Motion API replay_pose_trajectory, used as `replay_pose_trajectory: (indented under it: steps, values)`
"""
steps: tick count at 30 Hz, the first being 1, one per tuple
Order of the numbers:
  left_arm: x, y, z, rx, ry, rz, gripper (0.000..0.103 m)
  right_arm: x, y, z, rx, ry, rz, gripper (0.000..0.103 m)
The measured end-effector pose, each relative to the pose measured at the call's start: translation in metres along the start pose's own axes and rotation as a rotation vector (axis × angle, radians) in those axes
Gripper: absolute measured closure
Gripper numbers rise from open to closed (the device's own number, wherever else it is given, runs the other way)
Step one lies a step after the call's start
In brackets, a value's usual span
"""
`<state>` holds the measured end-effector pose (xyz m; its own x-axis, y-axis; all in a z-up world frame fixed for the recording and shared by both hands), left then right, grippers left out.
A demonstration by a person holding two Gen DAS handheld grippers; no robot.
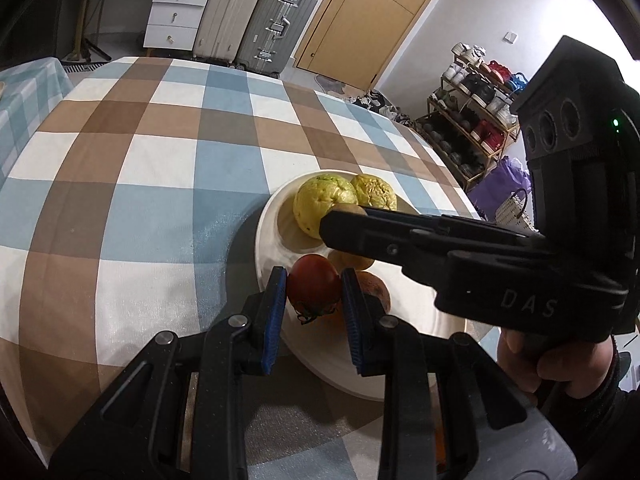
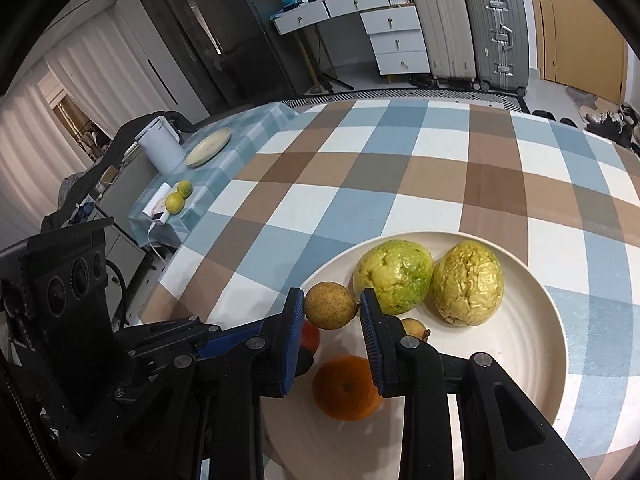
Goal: Organize fruits
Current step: 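Carry the tomato and brown fruit onto the cream plate and open both grippers, then withdraw both grippers from the plate toward the remaining loose fruits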
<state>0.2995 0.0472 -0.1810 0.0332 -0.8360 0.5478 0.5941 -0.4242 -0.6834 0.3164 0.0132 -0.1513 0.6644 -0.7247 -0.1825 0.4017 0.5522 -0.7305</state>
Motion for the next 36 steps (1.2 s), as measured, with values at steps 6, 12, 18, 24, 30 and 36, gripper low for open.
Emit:
replay_pose_trajectory:
  steps: [6,12,18,24,30,36]
  values:
    - [0.002,-0.001,0.002,-0.003,0.006,-0.009,0.078,0.002,-0.002,0.001,0.013,0.001,-0.023,0.064]
    - [0.006,-0.009,0.000,0.006,0.018,0.011,0.072,0.006,-0.029,0.002,0.100,0.016,-0.032,0.055]
    - [0.015,-0.029,-0.004,0.045,0.033,0.041,0.053,0.012,-0.064,-0.008,0.171,0.041,-0.059,0.050]
    - [0.035,-0.060,-0.013,0.103,0.081,0.057,0.036,0.016,-0.110,-0.026,0.286,0.071,-0.108,0.039]
    - [0.053,-0.088,-0.025,0.150,0.111,0.085,0.022,0.009,-0.148,-0.048,0.360,0.064,-0.155,0.012]
    - [0.071,-0.111,-0.046,0.178,0.155,0.132,0.018,-0.003,-0.175,-0.072,0.400,0.055,-0.163,0.004]
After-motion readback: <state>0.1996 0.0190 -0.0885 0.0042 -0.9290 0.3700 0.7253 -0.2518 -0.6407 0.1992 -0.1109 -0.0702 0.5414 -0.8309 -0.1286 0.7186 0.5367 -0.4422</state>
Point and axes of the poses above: each gripper's, at about its wrist camera, not at the fingertips, and y roughly the way its jaws point, x to its right, z to its top, the point moved 8 cm from there along y, roughly the way its jaws point, and after that the axes turned 13 degrees about -y, right-handed, at the moved point
